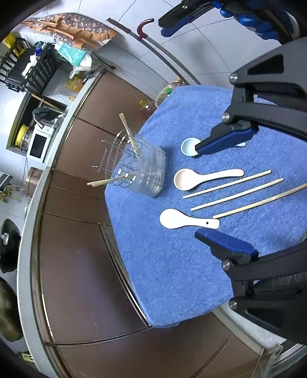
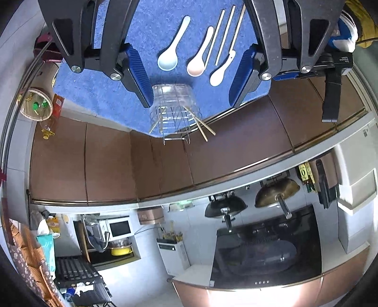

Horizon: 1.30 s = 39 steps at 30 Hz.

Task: Organize utensils

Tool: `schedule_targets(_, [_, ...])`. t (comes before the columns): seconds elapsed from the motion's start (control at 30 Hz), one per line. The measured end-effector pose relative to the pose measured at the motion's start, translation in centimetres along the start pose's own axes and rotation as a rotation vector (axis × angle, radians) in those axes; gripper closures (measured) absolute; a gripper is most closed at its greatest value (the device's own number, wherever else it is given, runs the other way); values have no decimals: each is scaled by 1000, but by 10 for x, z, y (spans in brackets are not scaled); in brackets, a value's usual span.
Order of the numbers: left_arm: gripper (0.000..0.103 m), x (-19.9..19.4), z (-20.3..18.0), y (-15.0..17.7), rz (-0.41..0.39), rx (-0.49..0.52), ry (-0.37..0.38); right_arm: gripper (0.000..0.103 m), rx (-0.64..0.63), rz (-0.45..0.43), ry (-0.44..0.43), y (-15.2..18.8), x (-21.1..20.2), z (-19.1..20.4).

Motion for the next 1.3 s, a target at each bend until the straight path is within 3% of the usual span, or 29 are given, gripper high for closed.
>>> schedule_targets(0.6, [40, 40, 19, 14, 114, -35, 41, 39, 11, 110, 5, 14, 41, -5])
schedule_targets(1.3, [40, 78, 26, 23, 210, -60, 10, 39, 30, 210, -13, 36, 77, -18])
Point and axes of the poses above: each gripper's, at about its wrist camera, not at the fingertips, and x roughly the way its jaws point, z to its left, y to its underside, the point moved 5 cm from there along x, roughly the way its jaws point, and after that the axes turned 8 degrees about z, right-handed, at the moved point
